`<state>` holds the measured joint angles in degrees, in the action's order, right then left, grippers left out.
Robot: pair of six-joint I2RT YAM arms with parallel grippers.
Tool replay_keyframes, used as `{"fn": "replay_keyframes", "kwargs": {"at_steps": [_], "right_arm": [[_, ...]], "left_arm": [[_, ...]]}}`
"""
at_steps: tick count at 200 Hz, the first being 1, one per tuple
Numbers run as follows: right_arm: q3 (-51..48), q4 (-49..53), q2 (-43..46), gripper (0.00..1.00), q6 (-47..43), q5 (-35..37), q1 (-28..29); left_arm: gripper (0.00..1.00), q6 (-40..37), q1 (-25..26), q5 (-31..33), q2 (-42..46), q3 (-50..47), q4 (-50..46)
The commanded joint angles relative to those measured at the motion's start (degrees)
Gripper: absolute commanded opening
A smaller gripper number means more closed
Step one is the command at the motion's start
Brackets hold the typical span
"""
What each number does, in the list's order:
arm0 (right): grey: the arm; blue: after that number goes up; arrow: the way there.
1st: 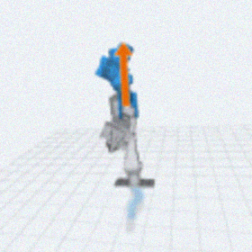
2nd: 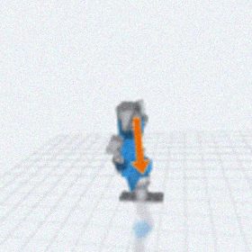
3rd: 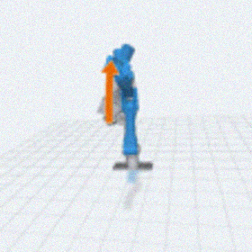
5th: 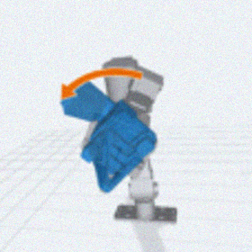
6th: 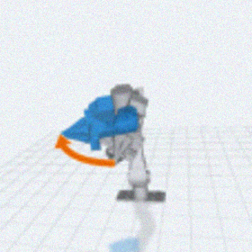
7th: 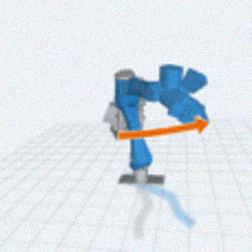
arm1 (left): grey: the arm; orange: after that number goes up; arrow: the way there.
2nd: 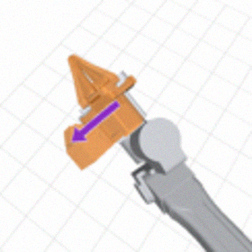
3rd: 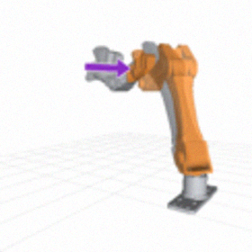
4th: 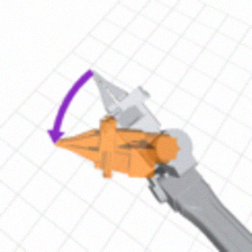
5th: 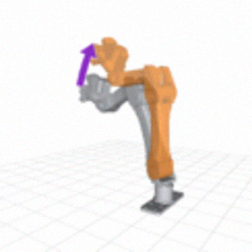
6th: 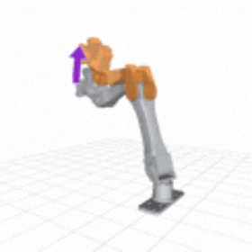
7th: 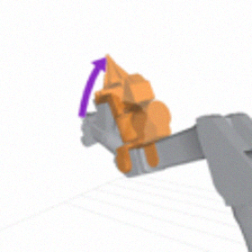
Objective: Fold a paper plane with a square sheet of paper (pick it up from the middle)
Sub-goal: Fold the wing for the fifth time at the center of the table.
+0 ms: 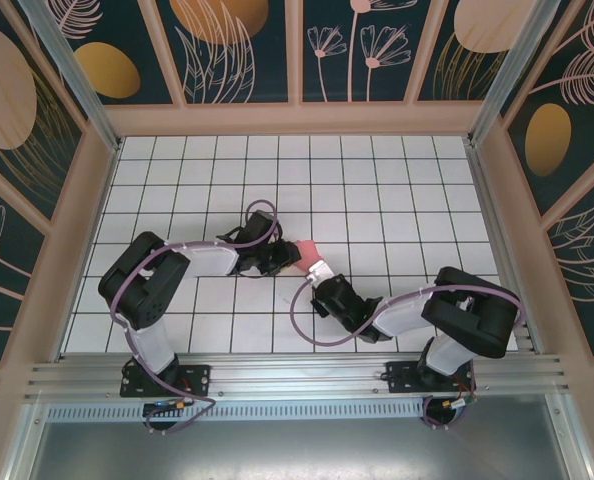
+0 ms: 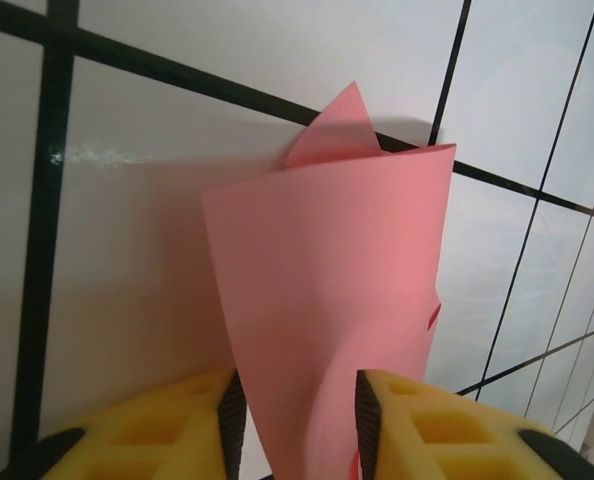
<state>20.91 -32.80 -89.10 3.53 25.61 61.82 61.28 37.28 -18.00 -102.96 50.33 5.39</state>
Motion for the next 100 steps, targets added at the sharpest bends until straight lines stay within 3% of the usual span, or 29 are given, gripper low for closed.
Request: {"fn": "replay_keyframes", "kwargs": {"at_steps": [1,28,60,100], "right_arm": [[-2.5,-6.0,0.2,0.00,6.1,-4.5,-1.4],[-5.4,-11.7,1.2,0.00,11.0,-10.7,-4.1],[-8.9,-17.7,2.9,0.00,17.8,-19.7,-9.8],[-11.4,-21.4,4.5,0.00,23.0,-27.1,-14.9]], "left_arm": [[0.50,-0.2,-0.2,2.8,4.2,1.2,-2.4],[0.62,0.6,-0.2,6.7,10.1,0.0,-2.7],[0.64,0.0,-0.3,8.9,14.8,-1.9,-1.0],[0.62,0.3,-0.2,6.0,15.5,-3.8,2.8]]}}
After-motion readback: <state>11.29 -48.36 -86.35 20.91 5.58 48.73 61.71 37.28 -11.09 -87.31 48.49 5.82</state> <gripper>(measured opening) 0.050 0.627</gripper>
